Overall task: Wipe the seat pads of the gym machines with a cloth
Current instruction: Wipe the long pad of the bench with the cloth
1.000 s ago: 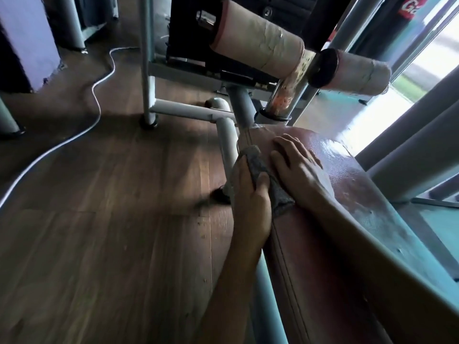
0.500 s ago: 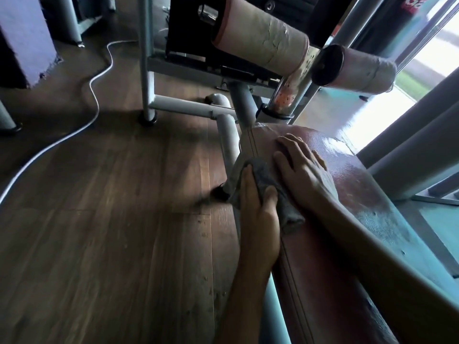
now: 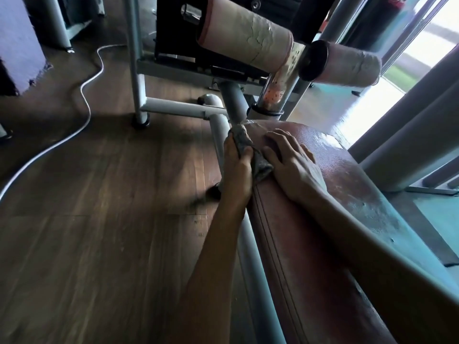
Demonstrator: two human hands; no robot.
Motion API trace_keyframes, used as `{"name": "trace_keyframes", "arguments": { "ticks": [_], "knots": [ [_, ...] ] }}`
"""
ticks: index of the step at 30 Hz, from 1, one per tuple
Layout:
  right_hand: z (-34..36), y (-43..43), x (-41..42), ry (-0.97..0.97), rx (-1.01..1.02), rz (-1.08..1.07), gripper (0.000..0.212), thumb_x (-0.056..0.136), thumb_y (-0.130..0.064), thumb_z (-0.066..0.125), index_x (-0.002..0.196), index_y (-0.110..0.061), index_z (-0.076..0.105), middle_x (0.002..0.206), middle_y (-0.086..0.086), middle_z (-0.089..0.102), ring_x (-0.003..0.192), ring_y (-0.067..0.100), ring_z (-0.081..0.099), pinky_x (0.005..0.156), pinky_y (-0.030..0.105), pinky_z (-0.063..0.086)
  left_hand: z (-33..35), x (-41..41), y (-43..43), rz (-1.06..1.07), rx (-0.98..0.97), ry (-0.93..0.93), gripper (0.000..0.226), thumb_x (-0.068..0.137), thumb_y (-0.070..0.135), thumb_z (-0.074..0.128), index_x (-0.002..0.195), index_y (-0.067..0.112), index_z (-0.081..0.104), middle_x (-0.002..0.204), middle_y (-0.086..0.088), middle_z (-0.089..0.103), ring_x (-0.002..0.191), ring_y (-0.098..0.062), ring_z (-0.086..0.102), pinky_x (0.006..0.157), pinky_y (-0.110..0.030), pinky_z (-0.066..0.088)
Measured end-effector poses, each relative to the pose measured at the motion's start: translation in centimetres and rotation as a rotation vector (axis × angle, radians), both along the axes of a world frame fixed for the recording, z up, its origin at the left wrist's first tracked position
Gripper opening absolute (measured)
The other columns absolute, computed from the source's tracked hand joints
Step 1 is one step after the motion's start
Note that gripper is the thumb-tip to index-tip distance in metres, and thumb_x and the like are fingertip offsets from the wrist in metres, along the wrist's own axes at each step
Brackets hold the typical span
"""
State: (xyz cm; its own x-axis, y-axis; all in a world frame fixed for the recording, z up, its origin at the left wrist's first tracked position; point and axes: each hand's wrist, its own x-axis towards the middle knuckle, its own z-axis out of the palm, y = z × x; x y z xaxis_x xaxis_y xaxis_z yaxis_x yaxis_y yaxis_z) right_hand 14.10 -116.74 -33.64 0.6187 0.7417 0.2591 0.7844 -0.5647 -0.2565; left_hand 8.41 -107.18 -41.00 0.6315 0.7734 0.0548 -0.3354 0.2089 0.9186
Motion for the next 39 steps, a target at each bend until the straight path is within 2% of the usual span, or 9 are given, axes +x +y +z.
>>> {"name": "trace_keyframes", "arguments": {
  "ticks": [11,14,18,21,28,32,34,36,39],
  "knots": [
    [0.7,-1.4,-0.8,0.123,0.002,0.085,0.041,0.103,-0.041,0.04,0.139,-0.026,0.051,0.151,-0.006,0.044,0.143,0.02,0.036,0.118,0.048,0.026,0.1,-7.3,-9.0,-0.039,-0.068,0.091,0.071,0.079,0.062,0.05,0.146,0.051,0.028,0.16,0.012,0.028,0.148,-0.016,0.026,0.12,-0.05,0.022],
    [0.8,-4.8,-2.3,0.143,-0.05,0.098,0.043,0.105,-0.039,0.038,0.146,-0.027,0.044,0.158,-0.006,0.034,0.148,0.016,0.026,0.121,0.045,0.021,1.2,-10.1,-12.0,-0.065,-0.106,0.113,0.07,0.081,0.06,0.05,0.146,0.054,0.025,0.16,0.013,0.025,0.148,-0.013,0.025,0.121,-0.048,0.021],
    [1.3,-10.3,-4.3,0.176,-0.102,0.084,0.047,0.104,-0.042,0.039,0.15,-0.032,0.037,0.162,-0.011,0.025,0.151,0.01,0.014,0.124,0.039,0.014,4.0,-14.2,-16.9,-0.075,-0.189,0.067,0.061,0.096,0.041,0.047,0.152,0.044,0.024,0.156,0.021,0.032,0.14,0.003,0.035,0.12,-0.033,0.029],
    [1.5,-14.1,-5.0,0.19,-0.121,0.069,0.051,0.1,-0.048,0.039,0.149,-0.034,0.038,0.16,-0.017,0.024,0.15,0.002,0.011,0.124,0.032,0.012,5.3,-17.5,-21.1,0.003,-0.127,0.104,0.051,0.105,0.019,0.042,0.148,0.039,0.026,0.144,0.038,0.03,0.123,0.032,0.029,0.105,-0.001,0.027],
    [1.2,-15.0,-5.5,0.151,-0.076,0.044,0.049,0.099,-0.049,0.037,0.146,-0.035,0.043,0.159,-0.016,0.029,0.15,0.005,0.016,0.123,0.037,0.016,5.9,-15.5,-17.8,-0.029,-0.101,0.23,0.052,0.105,0.021,0.039,0.153,0.035,0.023,0.149,0.032,0.029,0.135,0.021,0.026,0.105,0.001,0.023],
    [1.3,-14.9,-5.4,0.162,-0.071,0.039,0.047,0.1,-0.047,0.04,0.146,-0.035,0.044,0.159,-0.017,0.029,0.149,0.003,0.015,0.123,0.033,0.015,6.9,-16.7,-19.8,-0.003,-0.049,0.317,0.054,0.105,0.02,0.04,0.151,0.037,0.018,0.141,0.043,0.02,0.117,0.04,0.019,0.093,0.011,0.018],
    [1.4,-15.0,-5.4,0.197,-0.026,0.033,0.045,0.099,-0.045,0.046,0.143,-0.034,0.048,0.157,-0.016,0.033,0.148,0.005,0.021,0.123,0.036,0.018,6.5,-15.4,-18.9,0.006,0.184,0.433,0.056,0.105,0.031,0.034,0.154,0.033,0.007,0.155,0.031,0.005,0.138,0.024,0.003,0.116,-0.006,0.004],
    [1.6,-15.4,-5.4,0.228,0.054,-0.003,0.04,0.099,-0.039,0.051,0.138,-0.031,0.055,0.153,-0.014,0.041,0.145,0.006,0.03,0.122,0.036,0.02,6.1,-13.7,-17.6,-0.022,0.613,0.689,0.064,0.096,0.044,0.016,0.156,0.026,0.004,0.163,0.016,-0.003,0.15,-0.004,-0.009,0.12,-0.022,-0.012],
    [2.0,-16.9,-5.1,0.247,0.165,-0.088,0.033,0.1,-0.03,0.054,0.131,-0.027,0.062,0.147,-0.009,0.05,0.139,0.009,0.038,0.118,0.034,0.024,6.8,-11.6,-17.5,-0.018,1.124,0.989,0.07,0.093,0.042,0.011,0.153,0.011,0.029,0.162,-0.002,0.023,0.152,-0.031,0.01,0.12,-0.05,0.009]
  ]
}}
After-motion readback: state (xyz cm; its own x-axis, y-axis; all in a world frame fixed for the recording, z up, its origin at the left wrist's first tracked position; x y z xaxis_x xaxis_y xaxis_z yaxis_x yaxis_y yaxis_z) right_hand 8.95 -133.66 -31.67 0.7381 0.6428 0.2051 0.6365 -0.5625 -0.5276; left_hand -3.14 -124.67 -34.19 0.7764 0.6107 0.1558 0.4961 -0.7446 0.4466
